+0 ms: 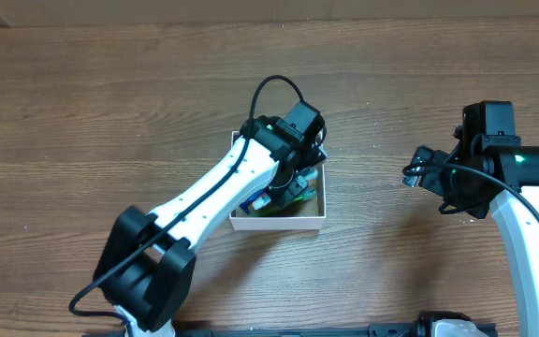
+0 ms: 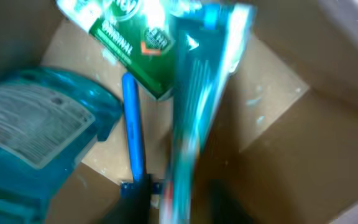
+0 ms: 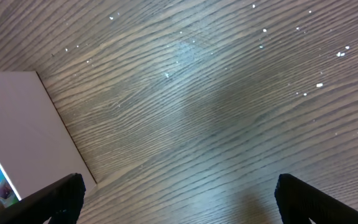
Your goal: Pack container
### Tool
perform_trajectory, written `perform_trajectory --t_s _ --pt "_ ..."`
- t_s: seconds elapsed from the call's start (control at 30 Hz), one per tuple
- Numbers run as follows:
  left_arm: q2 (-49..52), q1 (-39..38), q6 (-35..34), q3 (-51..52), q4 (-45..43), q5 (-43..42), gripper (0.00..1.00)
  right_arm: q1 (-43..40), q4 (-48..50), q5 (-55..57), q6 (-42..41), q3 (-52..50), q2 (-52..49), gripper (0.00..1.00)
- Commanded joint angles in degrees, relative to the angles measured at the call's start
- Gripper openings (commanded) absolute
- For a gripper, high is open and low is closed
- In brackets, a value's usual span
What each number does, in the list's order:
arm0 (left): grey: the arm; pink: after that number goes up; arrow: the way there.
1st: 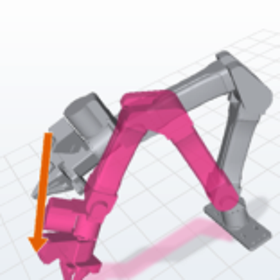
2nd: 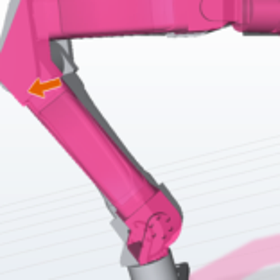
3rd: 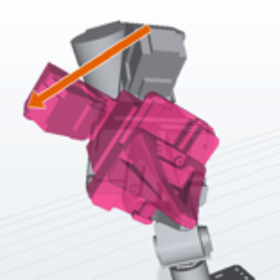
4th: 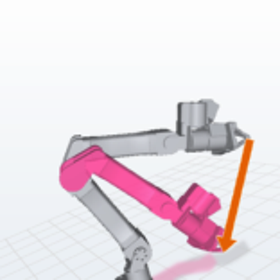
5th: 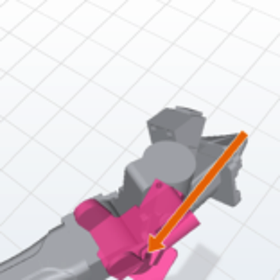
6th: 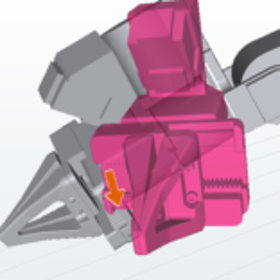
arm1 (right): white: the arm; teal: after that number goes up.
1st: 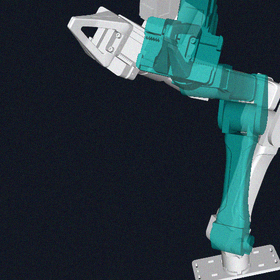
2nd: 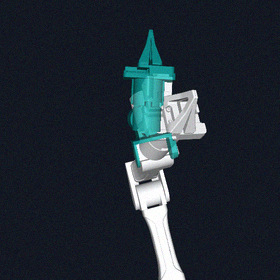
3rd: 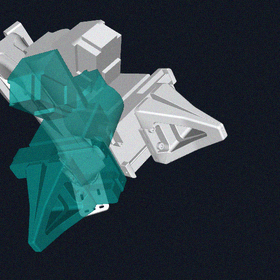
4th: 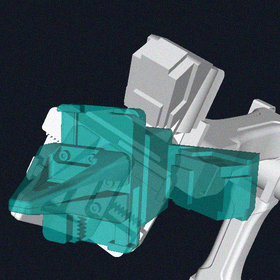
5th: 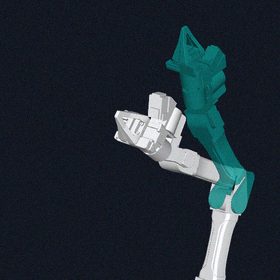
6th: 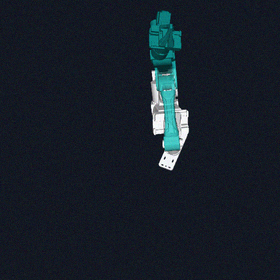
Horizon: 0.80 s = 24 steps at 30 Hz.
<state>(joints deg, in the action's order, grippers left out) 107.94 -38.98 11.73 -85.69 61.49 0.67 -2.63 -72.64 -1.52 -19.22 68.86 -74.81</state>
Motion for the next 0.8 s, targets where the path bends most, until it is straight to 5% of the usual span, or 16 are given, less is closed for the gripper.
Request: perform_trajectory --t_s 0.0,0.23,0.27,0.3,0.33,0.77 --pt "-0.9 -0.1 -0.2 -1.7 2.6 1.9 0.48 -0.3 0.2 -0.1 0.4 0.1 0.7 1.00" --pt "-10.3 0.2 -7.1 -15.1 16.7 7.4 0.70 -0.3 1.3 -0.1 1.1 0.1 0.7 1.00" --pt "-12.2 0.5 -8.9 -15.4 16.5 9.2 0.76 -0.3 1.7 -0.1 1.1 0.1 0.7 1.00" --pt "-14.9 1.7 -11.4 -15.4 16.3 11.5 0.97 -0.3 2.4 -0.1 1.3 0.1 0.7 1.00" --pt "-16.9 3.4 -13.0 -15.4 16.3 12.2 1.00 -0.3 3.1 -0.1 1.3 0.1 0.7 1.00" --pt "-21.8 43.4 -16.6 -13.9 10.7 -1.3 1.00 7.7 19.6 0.1 4.7 5.4 -7.6 1.00"
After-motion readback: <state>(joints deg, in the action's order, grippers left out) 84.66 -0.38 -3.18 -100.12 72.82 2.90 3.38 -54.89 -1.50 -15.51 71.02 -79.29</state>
